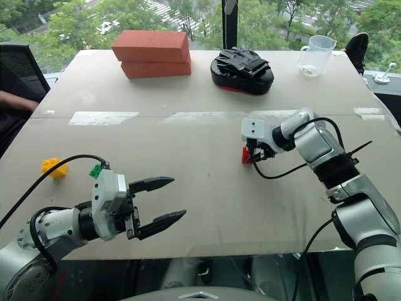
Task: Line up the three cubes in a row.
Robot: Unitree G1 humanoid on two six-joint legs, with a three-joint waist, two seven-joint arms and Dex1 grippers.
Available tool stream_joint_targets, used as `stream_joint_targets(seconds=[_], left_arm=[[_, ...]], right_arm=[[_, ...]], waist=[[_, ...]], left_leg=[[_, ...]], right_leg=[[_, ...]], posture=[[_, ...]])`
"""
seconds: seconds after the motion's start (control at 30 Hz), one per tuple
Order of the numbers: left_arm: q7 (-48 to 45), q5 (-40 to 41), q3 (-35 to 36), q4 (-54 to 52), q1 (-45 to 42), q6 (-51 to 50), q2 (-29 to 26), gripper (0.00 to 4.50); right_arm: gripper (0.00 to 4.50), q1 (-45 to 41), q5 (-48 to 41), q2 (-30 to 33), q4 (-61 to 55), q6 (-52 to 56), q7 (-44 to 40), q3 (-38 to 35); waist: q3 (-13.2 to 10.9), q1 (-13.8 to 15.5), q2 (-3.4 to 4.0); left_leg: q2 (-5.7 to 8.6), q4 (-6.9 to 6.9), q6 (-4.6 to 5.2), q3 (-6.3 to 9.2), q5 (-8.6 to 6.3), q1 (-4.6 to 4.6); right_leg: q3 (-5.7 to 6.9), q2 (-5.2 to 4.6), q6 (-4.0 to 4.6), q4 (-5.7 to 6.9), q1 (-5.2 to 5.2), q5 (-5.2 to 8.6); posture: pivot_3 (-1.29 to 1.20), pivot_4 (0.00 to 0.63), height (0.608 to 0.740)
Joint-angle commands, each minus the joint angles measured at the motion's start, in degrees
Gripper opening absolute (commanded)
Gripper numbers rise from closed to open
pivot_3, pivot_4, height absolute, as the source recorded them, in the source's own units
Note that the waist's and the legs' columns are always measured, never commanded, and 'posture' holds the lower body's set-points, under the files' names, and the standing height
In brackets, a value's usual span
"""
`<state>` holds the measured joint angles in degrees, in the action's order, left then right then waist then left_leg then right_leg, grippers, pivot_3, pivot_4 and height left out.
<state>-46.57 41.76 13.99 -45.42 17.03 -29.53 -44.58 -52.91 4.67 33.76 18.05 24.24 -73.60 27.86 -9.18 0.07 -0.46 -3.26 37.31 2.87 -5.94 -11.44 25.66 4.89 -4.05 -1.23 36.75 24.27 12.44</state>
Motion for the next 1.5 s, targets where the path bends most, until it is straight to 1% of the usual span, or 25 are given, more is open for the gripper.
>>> stream_joint_targets(seconds=[0.03,0.1,0.17,0.2,0.3,0.33,0.4,0.5,0.53,0.57,0.6,0.67,0.73,0.8,0.87,0.93,1.13,1.23,1.3,1.33,1.4,1.43,1.5], left_arm=[[-0.16,0.21,2.16,-1.68,0.60,1.28,-0.09,4.50],[-0.16,0.44,2.53,-1.94,0.79,1.21,-0.26,4.50],[-0.10,0.95,3.14,-2.13,0.80,0.93,-0.46,4.50],[-0.10,1.22,3.60,-2.45,1.13,0.86,-0.52,4.50],[-0.22,1.38,4.78,-3.56,2.93,1.14,-0.34,4.50],[-0.28,1.23,5.27,-3.98,3.97,1.34,-0.12,4.50],[1.00,0.38,5.74,-3.53,5.34,1.78,1.22,4.50],[6.41,0.78,8.02,-1.99,6.63,1.28,5.31,4.50],[9.30,0.08,9.13,-1.25,6.88,1.19,7.19,4.50],[14.00,-1.49,10.74,0.20,6.58,0.59,9.64,4.50],[19.75,-5.09,12.38,2.02,5.93,-0.08,11.87,4.50],[26.98,-8.60,14.70,4.20,4.55,-2.03,14.35,4.50],[32.06,-10.23,16.06,5.72,2.13,-4.31,15.52,4.50],[34.42,-10.50,16.43,7.40,-0.07,-7.44,15.24,4.50],[34.27,-10.22,16.43,9.35,-2.10,-10.02,13.63,4.50],[32.70,-10.35,15.78,11.49,-3.98,-12.04,11.03,4.50],[28.34,-11.97,12.77,19.20,-9.20,-15.42,4.48,4.50],[24.02,-12.49,10.55,22.97,-10.99,-15.05,1.42,3.71],[21.49,-13.18,9.62,24.93,-11.48,-14.15,-0.26,2.84],[20.63,-13.50,9.42,25.78,-11.77,-13.89,-0.94,2.22],[17.68,-14.88,8.53,27.70,-12.62,-11.80,-3.08,1.45],[16.36,-15.40,8.22,28.39,-12.88,-10.79,-3.87,1.26],[10.64,-13.00,7.29,29.12,-16.51,-8.84,-5.18,1.28]], right_arm=[[1.33,-2.17,0.77,-0.46,0.96,-1.05,-0.71,-0.45],[1.33,-2.47,1.14,-0.90,1.73,-1.55,-0.88,-0.36],[2.35,-2.70,1.36,-1.46,2.46,-1.98,-1.13,-0.24],[2.73,-2.72,1.49,-1.72,2.72,-2.18,-1.12,-0.22],[4.16,-2.49,1.88,-1.90,2.91,-3.00,-1.13,-0.37],[4.43,-2.40,1.66,-1.92,2.82,-3.21,-0.96,-0.89],[4.43,-1.55,-0.36,-1.36,0.68,-3.68,-1.28,-3.19],[4.43,1.00,-4.85,-0.01,-4.68,-4.46,-2.80,-7.00],[4.43,2.37,-7.13,0.25,-7.02,-4.93,-3.25,-8.86],[4.43,4.64,-11.19,0.07,-10.64,-5.38,-3.95,-11.89],[4.43,7.91,-16.48,-0.79,-15.50,-6.92,-4.28,-15.88],[4.43,12.61,-23.20,-1.13,-23.20,-5.70,-4.57,-20.06],[4.43,16.32,-28.58,-1.85,-30.14,-2.43,-2.22,-22.95],[4.43,19.62,-31.90,-1.07,-35.36,0.22,-1.25,-23.56],[4.43,22.17,-32.46,-0.44,-38.12,0.14,-0.11,-23.52],[4.43,24.18,-33.20,-0.03,-39.63,-1.64,0.13,-24.19],[4.43,26.57,-33.69,1.81,-41.36,-2.56,1.91,-24.52],[4.50,27.79,-34.02,3.06,-42.92,-2.16,3.85,-25.39],[4.50,28.49,-34.26,3.77,-43.98,-1.78,5.02,-25.73],[4.50,28.82,-34.47,4.08,-44.40,-1.62,5.53,-25.95],[4.50,29.75,-34.57,4.75,-45.43,-1.60,6.86,-26.66],[4.50,30.11,-34.56,4.98,-45.90,-1.63,7.50,-26.84],[4.50,32.05,-36.67,4.13,-46.93,0.89,11.51,-28.91]], waist=[[0.00,-0.21,0.00],[0.00,-0.29,0.00],[0.00,-0.37,0.00],[0.01,-0.44,-0.01],[0.00,-0.64,0.00],[0.00,-0.73,0.00],[-0.01,-0.78,0.01],[-0.01,-0.64,0.00],[-0.01,-0.50,0.00],[0.00,-0.43,-0.01],[0.01,-0.30,-0.04],[0.02,-0.13,-0.06],[0.02,-0.09,-0.06],[0.04,0.06,-0.10],[0.13,0.37,-0.25],[0.21,0.58,-0.38],[0.19,0.65,-0.37],[0.18,0.68,-0.39],[0.17,0.67,-0.38],[0.17,0.67,-0.38],[0.17,0.66,-0.38],[0.17,0.69,-0.38],[0.16,0.85,-0.39]], left_leg=[[-0.01,0.00,0.01,0.00,-0.01,0.00],[-0.02,0.01,0.12,0.00,-0.07,-0.01],[-0.01,0.06,0.15,0.00,-0.09,-0.01],[-0.01,0.06,0.17,0.00,-0.11,-0.02],[-0.01,0.07,0.17,0.01,-0.11,-0.02],[-0.02,0.07,0.14,0.01,-0.08,-0.02],[-0.02,0.04,0.02,-0.01,-0.01,-0.02],[-0.01,0.01,0.01,-0.01,-0.01,-0.01],[-0.02,0.01,0.02,0.00,-0.02,0.00],[-0.01,0.01,0.04,0.01,-0.03,0.00],[-0.01,0.01,0.10,0.02,-0.07,0.00],[-0.01,0.03,0.23,0.08,-0.14,-0.03],[-0.03,0.03,0.25,0.16,-0.15,-0.03],[-0.05,0.06,0.25,0.20,-0.16,-0.04],[-0.05,0.09,0.03,0.22,-0.29,-0.15],[-0.05,0.09,0.01,0.25,-0.31,-0.18],[-0.02,0.07,0.00,0.23,-0.31,-0.14],[0.00,0.04,0.01,0.20,-0.31,-0.07],[-0.01,0.04,0.00,0.20,-0.30,-0.02],[-0.01,0.04,0.00,0.19,-0.31,-0.02],[-0.01,0.03,0.00,0.20,-0.31,-0.03],[-0.01,0.03,0.00,0.20,-0.31,-0.03],[-0.01,0.03,-0.01,0.22,-0.31,-0.03]], right_leg=[[0.00,0.00,0.01,0.00,0.00,0.01],[0.01,-0.03,0.00,0.00,0.00,0.01],[0.01,-0.06,-0.01,0.00,-0.02,0.01],[0.00,-0.07,-0.01,0.00,-0.02,0.01],[0.00,-0.07,-0.01,0.02,-0.01,0.01],[0.00,-0.06,0.00,0.02,-0.01,0.01],[-0.02,-0.07,0.01,0.02,-0.01,0.00],[-0.03,-0.06,0.01,0.01,0.00,0.00],[-0.02,-0.07,0.01,0.00,0.00,0.00],[-0.02,-0.08,0.01,-0.01,-0.02,0.01],[-0.02,-0.09,0.00,-0.02,-0.04,0.01],[0.01,-0.07,-0.03,-0.01,-0.09,-0.01],[0.06,-0.03,-0.18,0.02,-0.10,-0.10],[0.10,-0.05,-0.06,0.03,-0.10,0.03],[0.13,-0.09,-0.15,0.04,-0.15,0.09],[0.16,-0.12,-0.17,0.03,-0.18,0.11],[0.16,-0.17,0.02,0.03,-0.12,0.01],[0.14,-0.19,0.03,0.01,-0.06,0.01],[0.16,-0.19,0.03,0.01,-0.03,0.01],[0.16,-0.19,0.03,0.01,-0.03,0.01],[0.17,-0.20,0.02,0.00,-0.02,0.01],[0.17,-0.23,0.02,0.00,-0.01,0.01],[0.22,-0.50,0.02,0.00,0.00,0.02]], posture=[[0.00,0.150,0.740],[0.00,0.150,0.740],[0.00,0.150,0.740],[0.00,0.150,0.740],[0.00,0.150,0.740],[0.00,0.150,0.740],[0.00,0.150,0.740],[0.00,0.150,0.740],[0.00,0.150,0.740],[0.00,0.150,0.740],[0.00,0.150,0.740],[0.00,0.150,0.740],[0.00,0.150,0.740],[0.00,0.150,0.740],[0.00,0.150,0.740],[0.00,0.150,0.740],[0.00,0.150,0.740],[0.00,0.150,0.740],[0.00,0.150,0.740],[0.00,0.150,0.740],[0.00,0.150,0.740],[0.00,0.150,0.740],[0.00,0.150,0.740]])
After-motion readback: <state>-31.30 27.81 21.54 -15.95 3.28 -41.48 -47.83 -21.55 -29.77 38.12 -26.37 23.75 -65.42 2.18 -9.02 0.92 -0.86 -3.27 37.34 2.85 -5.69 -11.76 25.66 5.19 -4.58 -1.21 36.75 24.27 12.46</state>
